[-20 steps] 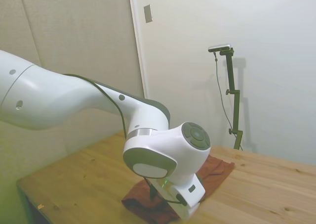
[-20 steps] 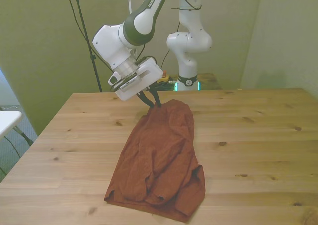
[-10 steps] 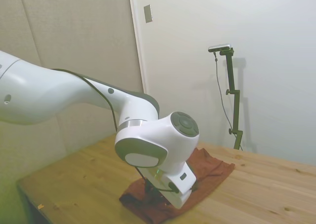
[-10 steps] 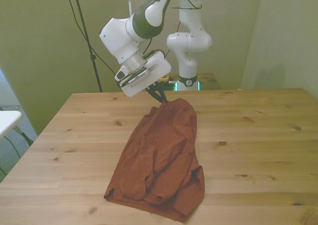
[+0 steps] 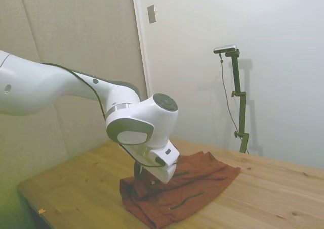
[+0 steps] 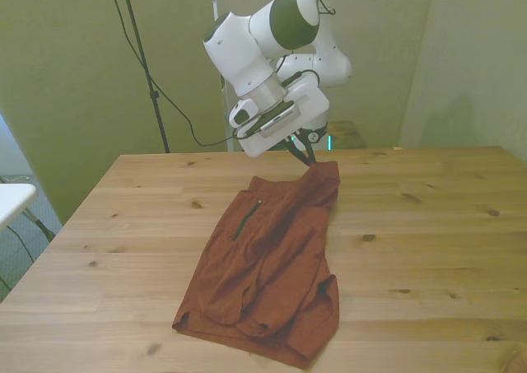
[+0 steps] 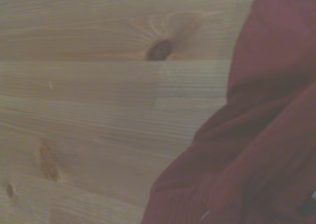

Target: Unfold the shorts

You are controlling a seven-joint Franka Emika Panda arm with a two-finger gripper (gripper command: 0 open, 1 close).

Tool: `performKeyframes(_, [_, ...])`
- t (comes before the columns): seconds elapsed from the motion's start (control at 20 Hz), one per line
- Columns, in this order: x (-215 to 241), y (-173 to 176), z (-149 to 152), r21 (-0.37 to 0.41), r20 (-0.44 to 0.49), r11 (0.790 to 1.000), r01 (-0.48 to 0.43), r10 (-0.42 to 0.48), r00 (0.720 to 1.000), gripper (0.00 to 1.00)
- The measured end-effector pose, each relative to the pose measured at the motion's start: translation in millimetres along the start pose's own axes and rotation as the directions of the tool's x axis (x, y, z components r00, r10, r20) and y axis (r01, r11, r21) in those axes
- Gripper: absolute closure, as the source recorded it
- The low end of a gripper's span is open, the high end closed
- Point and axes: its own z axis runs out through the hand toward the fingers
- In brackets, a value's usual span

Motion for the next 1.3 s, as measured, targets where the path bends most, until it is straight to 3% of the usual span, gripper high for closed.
performKeyframes(0.75, [-43, -79, 57, -0.069, 0.073, 0.986, 0.153, -0.148, 0.986, 1.0])
performKeyframes(0.8, [-46, -82, 62, -0.072, 0.081, 0.984, 0.165, -0.159, 0.984, 0.0])
performKeyframes(1.0, [-56, -88, 79, -0.087, 0.107, 0.977, 0.194, -0.184, 0.977, 0.0])
performKeyframes(1.3, [-58, -89, 80, -0.087, 0.111, 0.974, 0.208, -0.198, 0.974, 0.0])
